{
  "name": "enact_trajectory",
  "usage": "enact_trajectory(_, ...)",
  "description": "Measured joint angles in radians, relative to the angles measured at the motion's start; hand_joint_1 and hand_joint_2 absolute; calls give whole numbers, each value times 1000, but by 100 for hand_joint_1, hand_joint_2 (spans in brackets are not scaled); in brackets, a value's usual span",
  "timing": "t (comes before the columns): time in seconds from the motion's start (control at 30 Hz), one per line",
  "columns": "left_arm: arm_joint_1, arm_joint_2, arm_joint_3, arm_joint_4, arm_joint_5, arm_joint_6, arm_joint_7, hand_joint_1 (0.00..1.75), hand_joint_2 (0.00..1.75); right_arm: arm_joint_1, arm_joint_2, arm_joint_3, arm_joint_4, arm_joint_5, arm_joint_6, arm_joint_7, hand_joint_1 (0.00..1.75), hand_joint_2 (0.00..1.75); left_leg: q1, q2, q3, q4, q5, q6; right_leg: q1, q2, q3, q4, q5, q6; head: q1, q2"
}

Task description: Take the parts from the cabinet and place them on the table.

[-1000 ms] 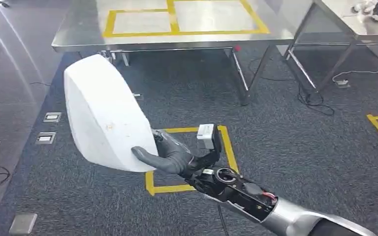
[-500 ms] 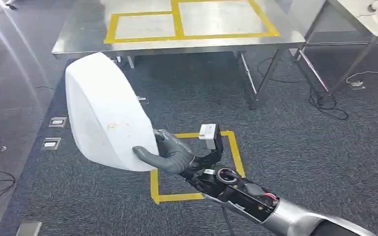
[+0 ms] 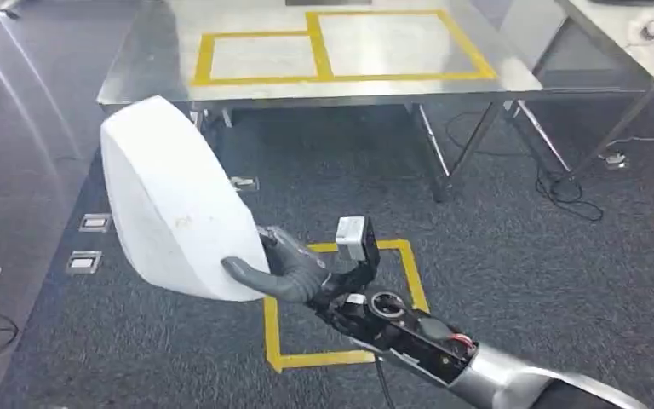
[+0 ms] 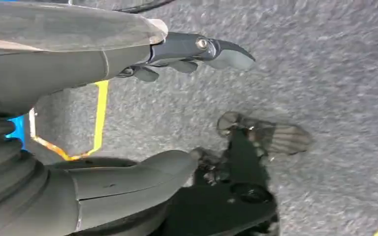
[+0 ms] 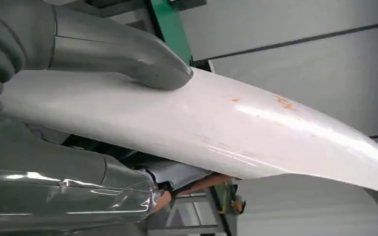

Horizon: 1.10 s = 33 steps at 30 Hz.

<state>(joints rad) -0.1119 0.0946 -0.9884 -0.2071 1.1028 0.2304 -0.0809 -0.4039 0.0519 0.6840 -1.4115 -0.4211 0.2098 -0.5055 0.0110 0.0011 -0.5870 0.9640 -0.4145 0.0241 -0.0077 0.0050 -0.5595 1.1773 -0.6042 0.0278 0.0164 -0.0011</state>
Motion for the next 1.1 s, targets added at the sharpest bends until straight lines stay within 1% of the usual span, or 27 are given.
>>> enact_trajectory(0.03, 1, 0, 0, 0, 0, 0, 0, 0, 175, 2, 0, 0, 0, 0, 0, 0, 175, 175, -2, 0, 6, 0, -7, 2, 0, 0, -46, 70, -33, 0, 5, 0)
enact_trajectory(0.07, 2, 0, 0, 0, 0, 0, 0, 0, 175, 4, 0, 0, 2, 0, 0, 0, 175, 175, -5, -1, 15, 0, -15, 3, 0, 0, -77, 106, -50, -1, 9, 0)
enact_trajectory(0.1, 3, 0, 0, 0, 0, 0, 0, 0, 175, 5, 0, 0, 2, 0, 0, 0, 175, 175, -7, -3, 27, 0, -24, 3, 1, 0, -87, 97, -40, -5, 12, 0)
enact_trajectory(0.13, 3, 0, 0, 0, 0, 0, 0, 0, 175, 4, 0, 0, 2, 0, 0, 0, 175, 175, -9, -5, 40, 0, -33, 3, 2, 0, -80, 50, -5, -11, 16, 0)
enact_trajectory(0.2, 2, -2, 0, 0, 0, 0, 0, 0, 175, 4, 0, 0, 2, 0, 0, 0, 175, 175, -13, -7, 74, 0, -54, 2, 14, 1, -30, -122, 126, -32, 25, 0)
enact_trajectory(0.23, 5, -4, 0, 0, 0, 0, 0, 0, 175, 4, 0, 0, 2, 0, 0, 0, 175, 175, -11, -6, 78, -4, -63, 1, 22, 0, -20, -190, 193, -45, 29, 0)
enact_trajectory(0.27, 2, -6, 0, 0, 0, 0, 0, 0, 175, 3, 0, -1, 3, 0, 0, 0, 175, 175, -14, -9, 86, -1, -66, -5, 28, 0, -24, -191, 158, -46, 13, 0)
enact_trajectory(0.3, -2, -7, 0, 0, 0, 0, 0, 0, 175, 2, 0, 0, 3, 0, 0, 1, 175, 175, -12, -10, 80, -2, -71, -12, 29, 3, -6, -198, 168, -49, 23, 0)
enact_trajectory(0.33, -2, -8, 0, 0, 1, 0, 0, 0, 175, 3, 0, 0, 3, 0, 1, 1, 175, 175, -13, -9, 86, 7, -70, -17, 29, 1, -13, -206, 176, -47, 27, 0)
enact_trajectory(0.4, -1, -6, 0, 0, 2, 0, 0, 0, 175, 2, 3, 0, 1, 0, 2, 1, 175, 175, -13, -9, 88, 11, -80, -25, 16, 4, 19, -226, 177, -50, 24, 0)
enact_trajectory(0.43, -1, -7, 0, 0, 2, 0, 0, 0, 175, 1, 3, 0, 2, 0, 3, 1, 175, 175, -12, -8, 78, 46, -83, -27, 17, 3, 31, -233, 177, -51, 23, 0)
enact_trajectory(0.5, -3, -8, 0, 0, 0, 0, 0, 0, 175, -4, 5, 0, 2, 0, 3, 1, 175, 175, -9, -8, -10, 184, -132, -40, 16, 1, 38, -235, 170, -57, 8, 0)
enact_trajectory(0.57, -1, -8, 0, 0, 0, 0, 0, 0, 175, -3, 5, 1, 3, 0, 3, 2, 175, 175, -2, -8, -107, 304, -178, -50, 15, 2, 47, -235, 157, -58, 3, 0)
enact_trajectory(0.6, 0, -8, 0, 0, 0, 0, 0, 0, 175, -2, 5, 1, 3, 0, 3, 2, 175, 175, 1, -8, -126, 305, -164, -52, 14, 3, 54, -235, 151, -56, -2, 0)
enact_trajectory(0.63, 2, -7, 0, 0, 0, -1, 0, 0, 175, -2, 5, 1, 3, 0, 3, 2, 175, 175, 4, -8, -123, 266, -127, -52, 12, 5, 64, -235, 143, -54, -6, 0)
enact_trajectory(0.67, 2, -5, 0, 0, -1, -3, 0, 0, 175, -2, 5, 1, 3, 0, 3, 2, 175, 175, 6, -7, -103, 194, -70, -54, 9, 6, 76, -235, 134, -48, -10, 0)
enact_trajectory(0.7, 2, -3, 0, 0, -2, -4, 0, 0, 175, -3, 5, 2, 3, 1, 3, 2, 175, 175, 9, -6, -67, 91, 3, -55, 7, 6, 92, -235, 122, -43, -16, 0)
enact_trajectory(0.73, 2, -3, 0, 0, -3, -7, 0, 0, 175, -3, 5, 2, 3, 2, 2, 2, 175, 175, 13, -4, -45, 12, 54, -58, 7, 5, 84, -235, 111, -37, -22, 0)
enact_trajectory(0.77, 2, -4, 0, 0, -4, -9, 0, 0, 175, -4, 5, 2, 3, 3, -2, 2, 175, 175, 8, -4, -49, 14, -2, -56, 10, 7, 103, -228, 102, -31, -35, 0)
enact_trajectory(0.8, -1, -2, 0, 0, -6, -9, 0, 0, 175, -5, 5, 1, 3, 3, -3, 2, 175, 175, 6, -3, -45, 15, 9, -44, 12, 7, 96, -229, 96, -24, -36, 0)
enact_trajectory(0.83, 0, -3, 0, 0, -7, -9, 0, 0, 175, -2, 5, 1, 3, 4, -4, 3, 175, 175, 6, -5, -44, 13, 24, -37, 12, 7, 99, -229, 91, -19, -27, 0)
enact_trajectory(0.9, 4, -3, 0, 0, -8, -9, 0, 0, 175, -3, 5, -2, 3, 4, -7, 2, 175, 175, 8, -5, -26, 11, 16, -25, 9, 7, 116, -228, 80, -10, -19, 0)
enact_trajectory(0.93, 4, -2, 0, 0, -8, -10, 0, 0, 175, -3, 5, -4, 2, 4, -10, 2, 175, 175, 7, -4, -15, 7, 11, -18, 6, 3, 102, -195, 72, -6, -14, 0)
enact_trajectory(0.97, 3, -1, 0, 0, -9, -10, 0, 0, 175, -5, 5, -5, 0, 5, -11, 2, 175, 175, 6, -4, -7, 7, 5, -12, 6, 1, 70, -128, 56, -3, -9, 0)
enact_trajectory(1.03, 1, 0, 0, 0, -9, -10, 0, 0, 175, -2, 5, -8, 0, 7, -11, 3, 175, 175, 4, -4, 6, 7, -10, -8, 6, 1, -31, 41, 1, 3, 4, 0)
enact_trajectory(1.07, 2, 1, 0, 0, -9, -9, 0, 0, 175, 3, 4, -10, 0, 7, -12, 3, 175, 175, 2, -4, 15, 7, -18, -7, 6, 1, -74, 99, -26, 5, 6, 0)
enact_trajectory(1.1, 2, 1, 0, 0, -9, -9, 0, 0, 175, 6, 4, -12, 0, 7, -13, 3, 175, 175, 0, -5, 26, 7, -26, -7, 6, 1, -99, 117, -29, 3, 11, 0)
